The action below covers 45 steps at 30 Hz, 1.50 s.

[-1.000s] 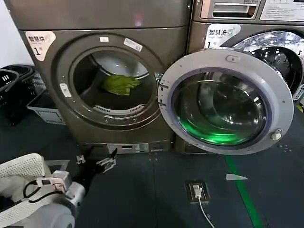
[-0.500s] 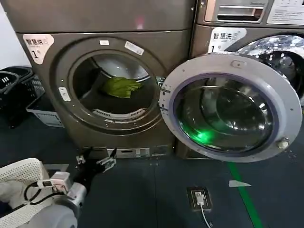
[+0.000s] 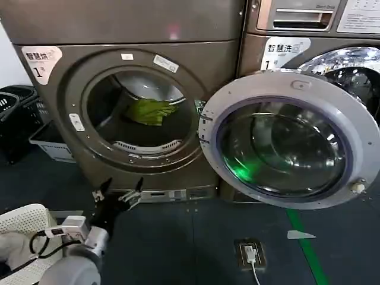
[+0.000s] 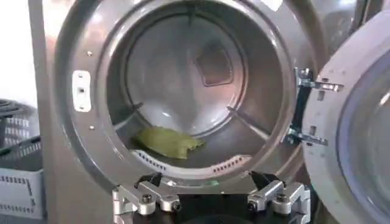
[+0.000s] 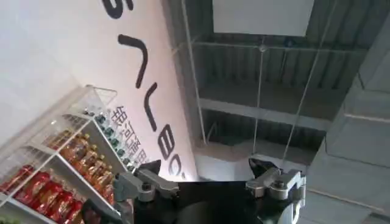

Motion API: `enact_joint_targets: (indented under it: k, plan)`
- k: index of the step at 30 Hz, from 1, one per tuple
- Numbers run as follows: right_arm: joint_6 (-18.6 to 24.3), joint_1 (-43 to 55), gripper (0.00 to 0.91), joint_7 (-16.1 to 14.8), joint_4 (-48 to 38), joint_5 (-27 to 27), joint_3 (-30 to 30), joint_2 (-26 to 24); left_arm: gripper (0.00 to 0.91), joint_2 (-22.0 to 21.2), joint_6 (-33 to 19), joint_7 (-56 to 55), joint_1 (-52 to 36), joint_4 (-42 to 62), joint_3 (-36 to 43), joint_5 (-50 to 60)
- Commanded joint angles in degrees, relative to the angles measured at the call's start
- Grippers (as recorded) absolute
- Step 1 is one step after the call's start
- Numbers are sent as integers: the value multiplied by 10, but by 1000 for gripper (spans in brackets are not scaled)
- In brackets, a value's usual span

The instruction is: Grasp the clothes from the dryer.

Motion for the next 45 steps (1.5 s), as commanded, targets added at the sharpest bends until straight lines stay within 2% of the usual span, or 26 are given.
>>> enact_joint_targets:
  k: [1,45]
  plan:
    - [2,-1,907,-1,0,1,1,1,907,0,-5,-3,-1,1,0,-1]
    - [6,-7,907,-7,-3,4,9,4,907,5,-9,4,-7,7,-2,5]
